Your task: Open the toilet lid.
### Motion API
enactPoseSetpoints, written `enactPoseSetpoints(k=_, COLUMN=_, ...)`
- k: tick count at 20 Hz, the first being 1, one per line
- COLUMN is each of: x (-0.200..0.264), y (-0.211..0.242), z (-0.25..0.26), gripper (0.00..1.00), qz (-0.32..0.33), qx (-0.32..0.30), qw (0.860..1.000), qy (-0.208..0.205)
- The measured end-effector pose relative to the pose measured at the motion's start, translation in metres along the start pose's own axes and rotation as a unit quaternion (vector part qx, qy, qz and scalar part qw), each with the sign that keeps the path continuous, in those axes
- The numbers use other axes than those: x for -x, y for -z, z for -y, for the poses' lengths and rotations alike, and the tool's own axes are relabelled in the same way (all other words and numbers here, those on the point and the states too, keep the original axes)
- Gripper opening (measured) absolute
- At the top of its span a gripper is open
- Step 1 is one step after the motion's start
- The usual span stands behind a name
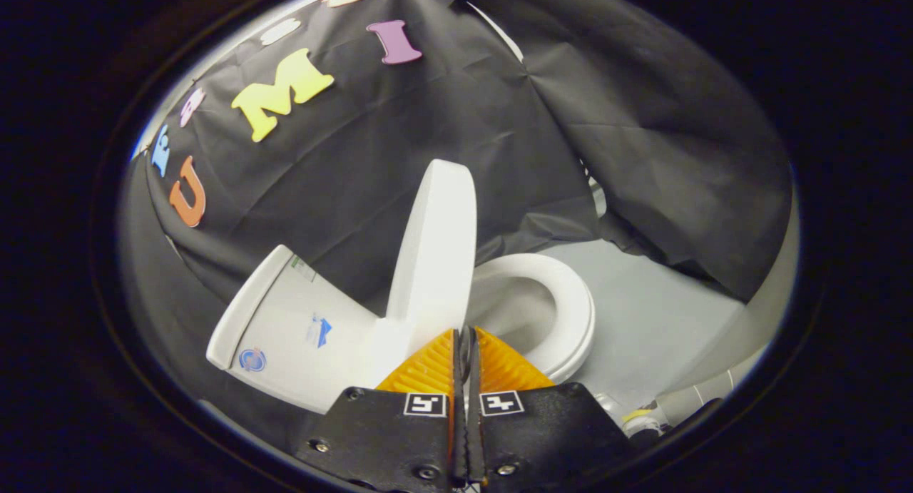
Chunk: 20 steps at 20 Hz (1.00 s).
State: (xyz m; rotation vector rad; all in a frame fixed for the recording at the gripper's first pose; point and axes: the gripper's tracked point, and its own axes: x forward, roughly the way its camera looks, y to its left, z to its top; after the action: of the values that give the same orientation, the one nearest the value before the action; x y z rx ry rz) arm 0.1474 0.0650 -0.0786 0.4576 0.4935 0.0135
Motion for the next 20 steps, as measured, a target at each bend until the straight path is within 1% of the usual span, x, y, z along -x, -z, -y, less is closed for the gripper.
enactPoseSetpoints(k=3, x=0.004, y=-0.002, z=-0.010, gripper=0.04, qz=0.014, qx=0.028, qw=1.000, qy=0.003)
enactPoseSetpoints(k=9, x=0.016, y=-0.004, z=-0.044, gripper=0.04, qz=0.025, qx=0.050, qw=0.998, qy=-0.009)
enactPoseSetpoints(k=20, x=0.028, y=0.001, z=-0.102, gripper=0.05, qz=0.050, qx=0.098, qw=0.994, qy=-0.015)
